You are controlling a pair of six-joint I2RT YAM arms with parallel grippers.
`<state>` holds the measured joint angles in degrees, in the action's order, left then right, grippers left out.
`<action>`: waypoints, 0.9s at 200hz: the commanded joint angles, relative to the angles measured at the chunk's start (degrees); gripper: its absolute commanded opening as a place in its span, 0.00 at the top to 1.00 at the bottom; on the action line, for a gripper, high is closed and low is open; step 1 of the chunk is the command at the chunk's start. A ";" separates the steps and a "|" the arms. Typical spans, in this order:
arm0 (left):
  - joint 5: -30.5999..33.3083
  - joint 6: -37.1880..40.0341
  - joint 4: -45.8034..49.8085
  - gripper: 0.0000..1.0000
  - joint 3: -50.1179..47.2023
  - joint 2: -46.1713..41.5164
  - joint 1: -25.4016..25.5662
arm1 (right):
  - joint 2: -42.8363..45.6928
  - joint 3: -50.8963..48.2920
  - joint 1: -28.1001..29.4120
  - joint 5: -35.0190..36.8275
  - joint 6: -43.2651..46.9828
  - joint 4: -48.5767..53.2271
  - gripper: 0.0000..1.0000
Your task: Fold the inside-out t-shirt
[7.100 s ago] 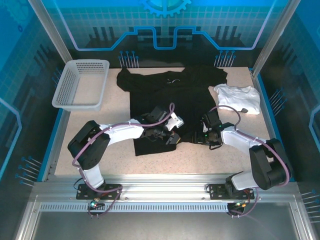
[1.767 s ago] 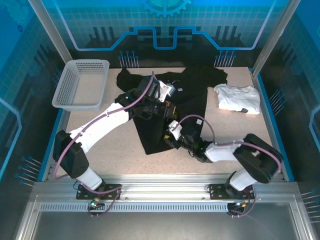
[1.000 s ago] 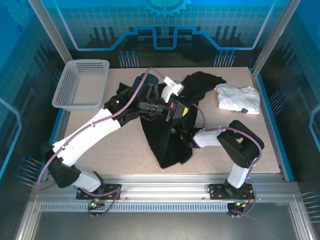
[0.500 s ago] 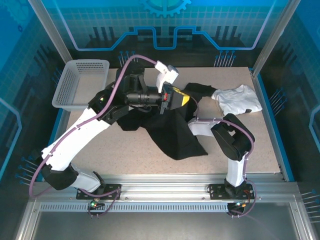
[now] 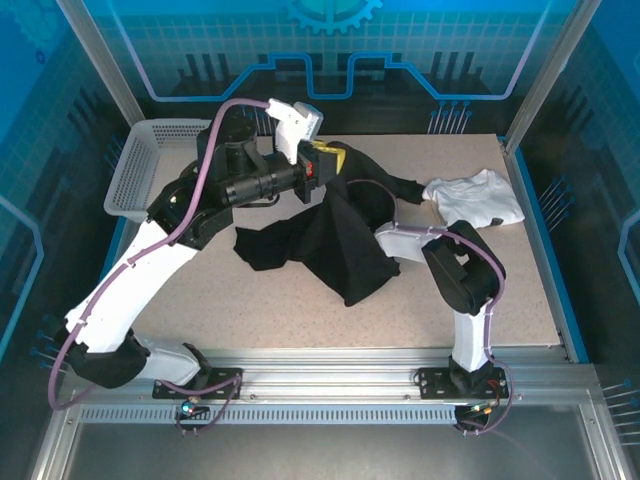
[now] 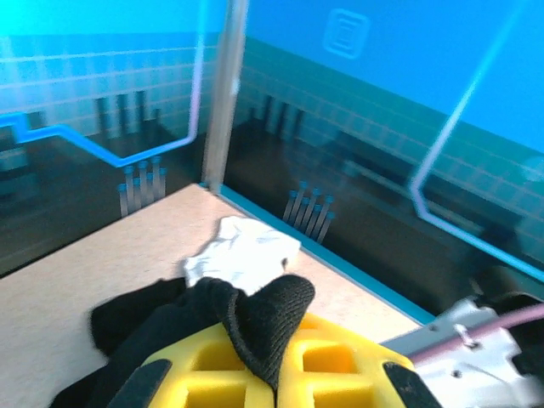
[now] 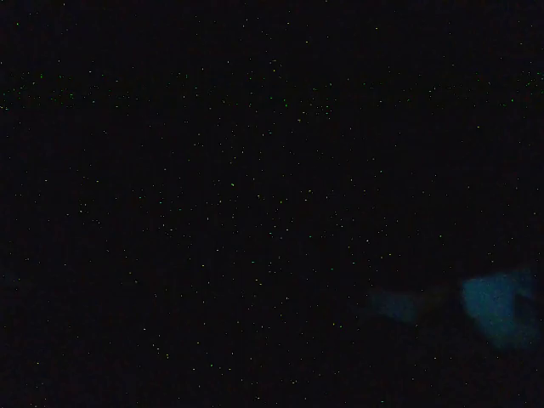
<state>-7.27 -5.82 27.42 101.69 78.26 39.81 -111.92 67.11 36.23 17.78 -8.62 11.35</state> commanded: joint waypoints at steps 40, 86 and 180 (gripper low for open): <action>14.56 -7.28 -4.78 1.00 -11.81 -2.95 -12.08 | 7.94 -2.57 -1.68 -11.66 4.13 3.88 1.00; 16.10 -15.36 -9.10 1.00 -24.07 -1.76 -25.90 | 23.59 -6.96 -3.66 -21.79 6.23 -3.40 1.00; 14.50 -17.17 -11.73 1.00 -29.76 7.70 -29.75 | 28.67 -2.65 -6.74 -36.98 8.44 -9.05 1.00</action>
<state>5.80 -21.10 17.43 72.93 84.36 13.08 -84.90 61.89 31.79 -12.69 -2.33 4.71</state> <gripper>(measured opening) 0.057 0.047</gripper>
